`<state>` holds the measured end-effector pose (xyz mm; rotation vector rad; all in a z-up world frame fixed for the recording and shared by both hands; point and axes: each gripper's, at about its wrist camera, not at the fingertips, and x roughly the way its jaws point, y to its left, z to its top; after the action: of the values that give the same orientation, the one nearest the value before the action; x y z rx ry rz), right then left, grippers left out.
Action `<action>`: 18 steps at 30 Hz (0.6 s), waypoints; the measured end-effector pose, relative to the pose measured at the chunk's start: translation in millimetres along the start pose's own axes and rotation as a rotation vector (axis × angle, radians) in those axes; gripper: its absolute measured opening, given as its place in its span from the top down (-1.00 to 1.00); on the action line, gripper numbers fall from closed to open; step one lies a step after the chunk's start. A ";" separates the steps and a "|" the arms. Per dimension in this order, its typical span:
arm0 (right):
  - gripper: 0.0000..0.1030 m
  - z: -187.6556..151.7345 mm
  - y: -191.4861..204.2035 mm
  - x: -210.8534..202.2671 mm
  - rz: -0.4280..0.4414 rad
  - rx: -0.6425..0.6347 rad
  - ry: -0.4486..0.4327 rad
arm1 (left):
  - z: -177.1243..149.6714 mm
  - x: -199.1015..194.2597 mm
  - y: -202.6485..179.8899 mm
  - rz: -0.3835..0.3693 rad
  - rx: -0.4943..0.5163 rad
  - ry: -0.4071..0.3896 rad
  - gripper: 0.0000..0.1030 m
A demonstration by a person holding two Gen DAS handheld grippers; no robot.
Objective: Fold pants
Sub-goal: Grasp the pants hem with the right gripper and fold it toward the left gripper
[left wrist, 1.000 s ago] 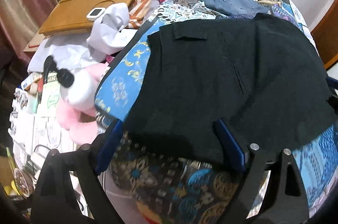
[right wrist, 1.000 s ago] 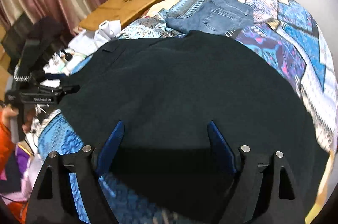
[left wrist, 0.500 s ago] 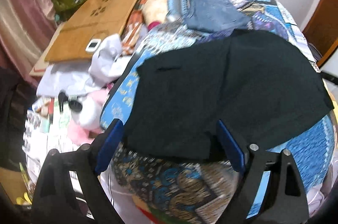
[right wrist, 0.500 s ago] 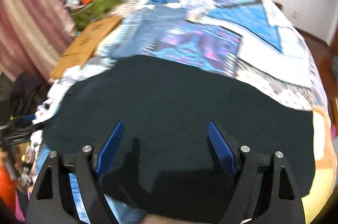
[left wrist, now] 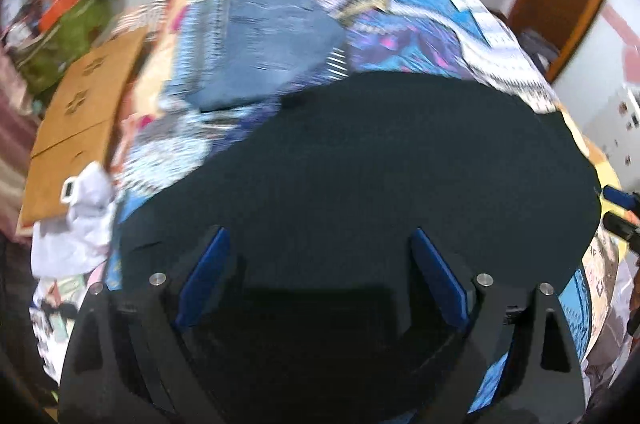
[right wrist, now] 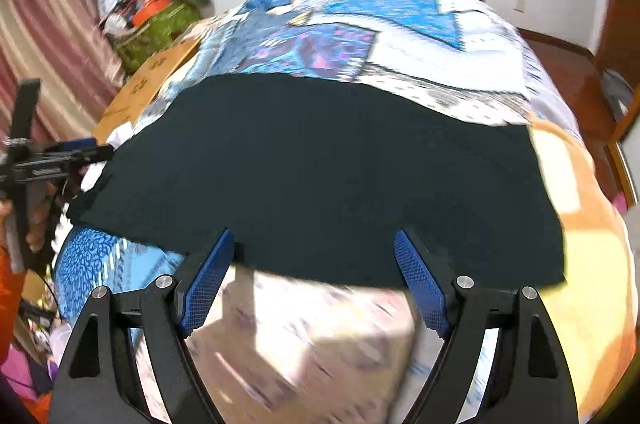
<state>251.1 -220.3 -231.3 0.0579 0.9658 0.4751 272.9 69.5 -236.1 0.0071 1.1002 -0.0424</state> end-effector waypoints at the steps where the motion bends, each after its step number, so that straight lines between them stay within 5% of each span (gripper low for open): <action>1: -0.55 -4.8 -11.7 -6.7 -0.002 0.036 -0.015 | 2.8 5.3 -9.1 -0.004 0.029 0.013 -0.80; 4: -0.56 -19.3 -42.1 -21.8 -0.009 0.152 -0.067 | 11.1 15.0 -33.8 0.018 0.118 0.021 -0.83; 11: -0.58 -54.5 -96.2 -14.9 -0.050 0.372 -0.018 | 27.3 28.8 -52.1 -0.006 0.144 0.050 -0.84; 18: -0.58 -58.8 -116.5 -10.3 0.065 0.516 -0.044 | 34.3 38.2 -62.7 0.023 0.187 0.040 -1.00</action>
<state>241.4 -338.5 -286.9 0.5633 1.0258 0.2723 318.4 4.8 -253.7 0.1891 1.1327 -0.1244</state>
